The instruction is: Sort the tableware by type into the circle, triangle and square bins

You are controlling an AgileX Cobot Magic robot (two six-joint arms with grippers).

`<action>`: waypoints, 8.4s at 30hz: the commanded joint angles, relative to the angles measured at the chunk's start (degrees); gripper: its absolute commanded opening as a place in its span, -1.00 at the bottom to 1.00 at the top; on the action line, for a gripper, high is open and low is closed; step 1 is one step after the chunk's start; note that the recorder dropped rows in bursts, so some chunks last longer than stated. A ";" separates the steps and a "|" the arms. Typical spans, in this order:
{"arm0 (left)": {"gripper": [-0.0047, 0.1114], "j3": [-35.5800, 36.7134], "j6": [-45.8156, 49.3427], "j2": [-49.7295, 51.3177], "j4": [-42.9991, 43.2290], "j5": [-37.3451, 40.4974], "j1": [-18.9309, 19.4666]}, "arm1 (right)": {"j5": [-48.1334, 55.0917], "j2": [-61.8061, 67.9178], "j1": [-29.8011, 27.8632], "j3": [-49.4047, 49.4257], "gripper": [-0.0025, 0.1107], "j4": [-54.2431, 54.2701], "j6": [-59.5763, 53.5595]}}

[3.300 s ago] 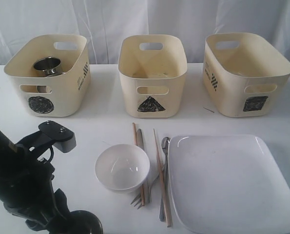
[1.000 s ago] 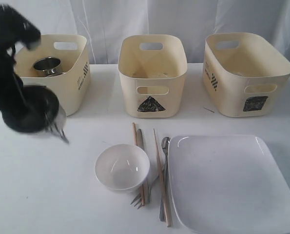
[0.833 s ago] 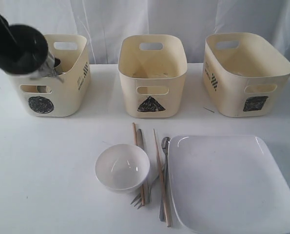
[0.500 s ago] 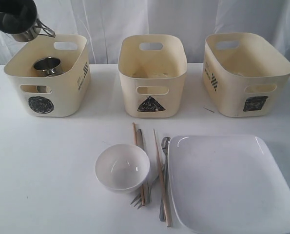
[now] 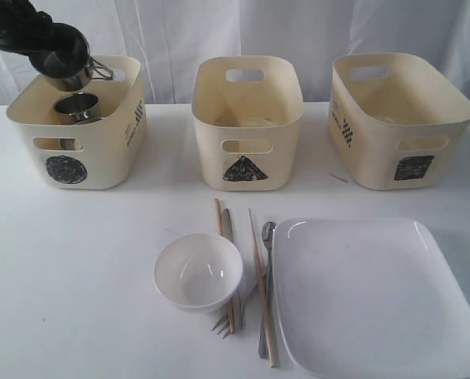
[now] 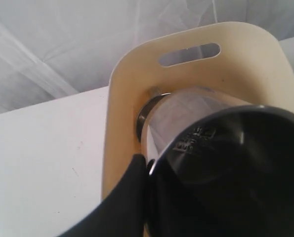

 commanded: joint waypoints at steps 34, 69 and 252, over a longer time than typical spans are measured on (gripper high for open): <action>-0.09 25.85 20.54 -25.99 -32.57 21.40 -8.89 | -0.80 -0.33 0.34 0.32 -0.96 0.06 -0.59; 0.18 47.99 9.82 -20.59 -47.43 -10.24 -20.10 | -0.80 -0.33 0.34 0.32 -0.96 -0.06 -0.59; -0.20 58.35 18.65 -91.57 -34.00 16.97 7.97 | -0.80 -0.33 0.34 0.32 -0.96 -0.06 -0.59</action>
